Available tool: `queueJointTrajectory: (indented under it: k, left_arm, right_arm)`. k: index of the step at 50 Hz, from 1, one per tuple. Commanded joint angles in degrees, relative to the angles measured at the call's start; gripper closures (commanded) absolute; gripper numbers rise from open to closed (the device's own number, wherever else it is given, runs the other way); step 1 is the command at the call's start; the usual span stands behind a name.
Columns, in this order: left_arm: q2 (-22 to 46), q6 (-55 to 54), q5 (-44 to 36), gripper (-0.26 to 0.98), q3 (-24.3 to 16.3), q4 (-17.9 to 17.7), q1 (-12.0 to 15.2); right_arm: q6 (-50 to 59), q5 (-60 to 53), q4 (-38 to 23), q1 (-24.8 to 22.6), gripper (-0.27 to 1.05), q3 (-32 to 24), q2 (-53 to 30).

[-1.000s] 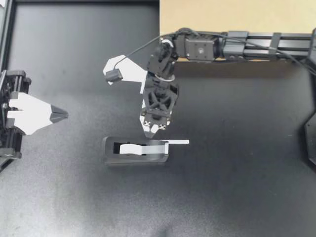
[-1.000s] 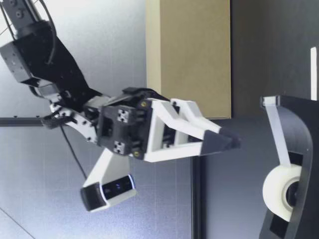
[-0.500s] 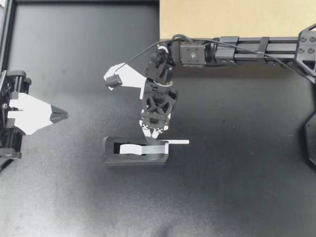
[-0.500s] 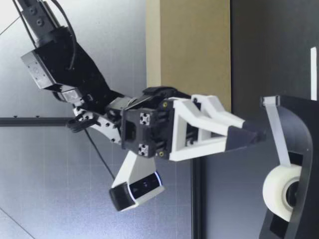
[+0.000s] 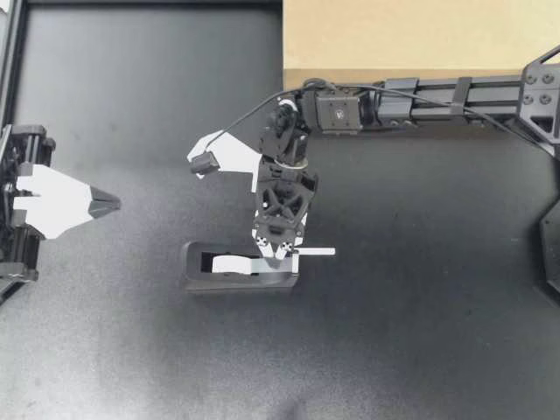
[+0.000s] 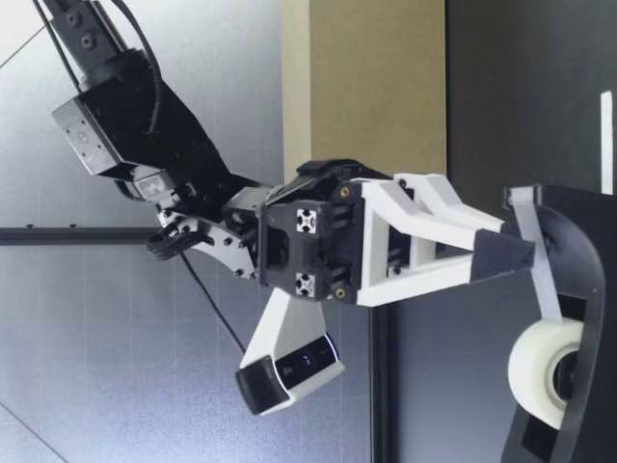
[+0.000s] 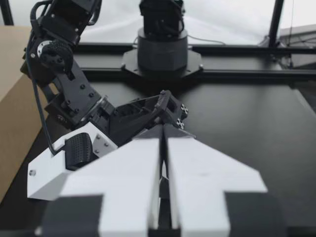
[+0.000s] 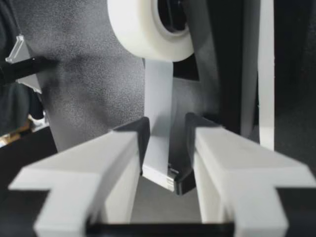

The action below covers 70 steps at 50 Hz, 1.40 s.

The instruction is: Cut a small piece of tape from the tape dispenser then place it on the cardboard box's edge.

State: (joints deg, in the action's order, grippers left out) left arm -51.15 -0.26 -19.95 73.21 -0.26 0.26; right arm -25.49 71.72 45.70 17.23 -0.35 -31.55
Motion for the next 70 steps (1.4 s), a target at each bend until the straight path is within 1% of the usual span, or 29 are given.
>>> queueJointTrajectory:
  k: [1, 6, 16, 30, 43, 50, 58, 70]
  left_arm:
    - [0.35, 0.00, -0.53, 0.84, -0.70, 0.00, 0.09]
    - [0.26, 0.00, -0.53, 0.84, -0.70, 0.00, 0.09]
    - [0.35, 0.00, -0.53, 0.84, -0.70, 0.00, 0.09]
    - [0.35, 0.00, -0.53, 0.84, -0.62, 0.00, 0.00]
    - [0.35, 0.00, -0.53, 0.84, -0.53, 0.00, 0.09]
    - [0.26, 0.00, -0.53, 0.84, -0.53, 0.00, 0.09]
    - [0.35, 0.00, -0.53, 0.84, -0.53, 0.00, 0.09]
    - [0.35, 0.00, -0.53, 0.84, -0.53, 0.00, 0.00]
  right_arm:
    - [0.09, 0.18, 0.35, -0.53, 0.38, -0.79, 1.67]
    - [0.09, 0.00, 0.26, -0.53, 0.45, -0.79, 1.76]
    - [0.00, 0.44, 0.26, -0.53, 0.66, -0.79, 2.29]
    - [0.00, 0.62, 0.26, -0.53, 0.84, -0.70, 3.87]
    - [0.00, 0.62, 0.79, -0.62, 0.86, -1.41, 5.10]
    - [0.09, 0.97, 0.97, -0.62, 0.86, -0.70, 5.98]
    - [-0.09, 1.32, 0.70, -0.35, 0.86, 2.29, 7.82]
    - [-0.09, -0.09, 0.70, 0.62, 0.86, 8.44, 11.60]
